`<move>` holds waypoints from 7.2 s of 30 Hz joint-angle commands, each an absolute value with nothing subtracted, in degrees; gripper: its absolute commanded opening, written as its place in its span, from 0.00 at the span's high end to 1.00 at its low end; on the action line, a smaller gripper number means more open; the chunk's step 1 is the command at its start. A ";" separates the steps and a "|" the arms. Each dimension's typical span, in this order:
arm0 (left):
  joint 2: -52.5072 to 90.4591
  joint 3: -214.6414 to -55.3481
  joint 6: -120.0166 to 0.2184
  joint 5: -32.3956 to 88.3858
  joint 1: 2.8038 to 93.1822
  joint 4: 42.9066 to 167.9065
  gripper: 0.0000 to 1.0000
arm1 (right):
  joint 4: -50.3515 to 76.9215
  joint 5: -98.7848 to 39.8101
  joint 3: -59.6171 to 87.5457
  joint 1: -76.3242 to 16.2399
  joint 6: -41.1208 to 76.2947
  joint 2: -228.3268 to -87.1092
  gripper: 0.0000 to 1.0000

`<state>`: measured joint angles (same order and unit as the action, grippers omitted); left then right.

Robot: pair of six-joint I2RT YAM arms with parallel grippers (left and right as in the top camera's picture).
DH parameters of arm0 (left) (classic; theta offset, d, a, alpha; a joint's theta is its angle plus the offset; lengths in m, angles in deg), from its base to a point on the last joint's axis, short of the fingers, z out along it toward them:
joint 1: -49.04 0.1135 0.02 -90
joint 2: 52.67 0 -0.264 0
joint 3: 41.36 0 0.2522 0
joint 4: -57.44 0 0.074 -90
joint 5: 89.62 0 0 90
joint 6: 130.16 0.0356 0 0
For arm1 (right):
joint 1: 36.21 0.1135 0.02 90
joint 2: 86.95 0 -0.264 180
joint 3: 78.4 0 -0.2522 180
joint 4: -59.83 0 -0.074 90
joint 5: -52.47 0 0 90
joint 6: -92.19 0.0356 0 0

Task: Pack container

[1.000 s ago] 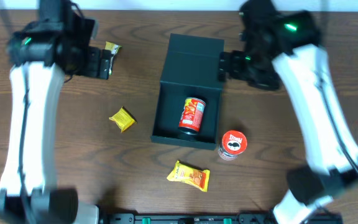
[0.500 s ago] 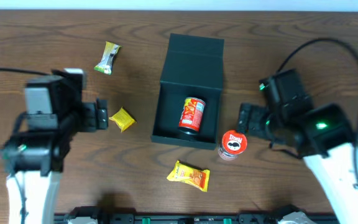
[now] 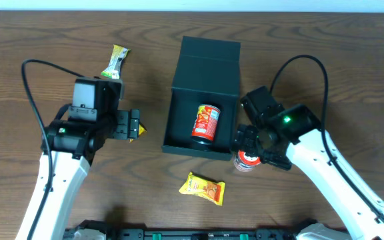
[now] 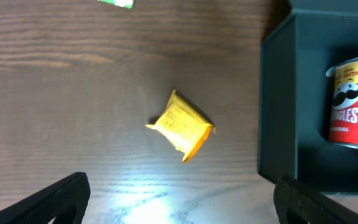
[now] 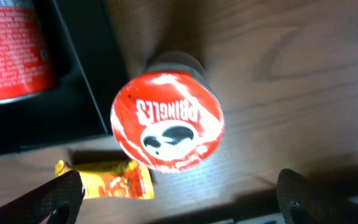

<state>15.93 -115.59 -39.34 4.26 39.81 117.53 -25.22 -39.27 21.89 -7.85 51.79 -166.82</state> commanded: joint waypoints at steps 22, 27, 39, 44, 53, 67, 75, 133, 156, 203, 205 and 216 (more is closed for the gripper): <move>16.36 -116.44 -40.17 3.12 38.47 116.39 0.04 | -8.10 -42.09 36.99 -7.30 52.25 -166.80 0.10; 16.36 -116.46 -40.17 3.14 38.47 116.02 0.04 | -6.94 -42.24 36.97 -7.30 51.79 -166.78 0.20; 16.36 -116.46 -40.17 3.14 38.47 115.89 0.04 | -6.42 -40.32 36.18 -7.30 51.07 -166.78 0.32; 16.39 -116.44 -40.17 3.14 38.47 115.89 0.04 | -9.04 -39.62 31.81 -7.30 49.65 -166.78 0.31; 16.39 -116.46 -40.17 3.14 38.47 115.41 0.04 | -15.47 -37.32 19.83 -7.30 47.14 -166.78 0.30; 16.39 -116.46 -40.17 3.14 38.47 115.10 0.05 | -15.31 -29.76 15.24 -7.30 46.90 -166.78 0.30; 16.39 -116.46 -40.17 3.14 38.47 114.20 0.05 | -13.81 -24.80 15.24 -7.41 47.86 -167.52 0.32; 16.39 -116.44 -40.17 3.19 38.47 112.65 0.05 | -13.54 0.73 7.20 -19.85 46.96 -192.72 0.31; 16.43 -116.44 -40.15 3.17 38.47 113.40 0.04 | 0.40 -2.09 7.16 -17.99 42.92 -192.72 0.16; 16.65 -116.33 -39.93 -0.24 38.50 113.96 0.04 | -4.50 -9.11 5.19 -13.62 35.58 -192.59 0.98; 17.00 -116.33 -39.93 -0.24 38.50 113.96 0.04 | -4.50 -9.24 5.19 -13.62 35.58 -192.59 0.98; 18.37 -116.33 -39.95 -0.22 38.50 113.96 0.05 | -4.98 -14.18 5.21 -11.30 35.58 -192.59 0.99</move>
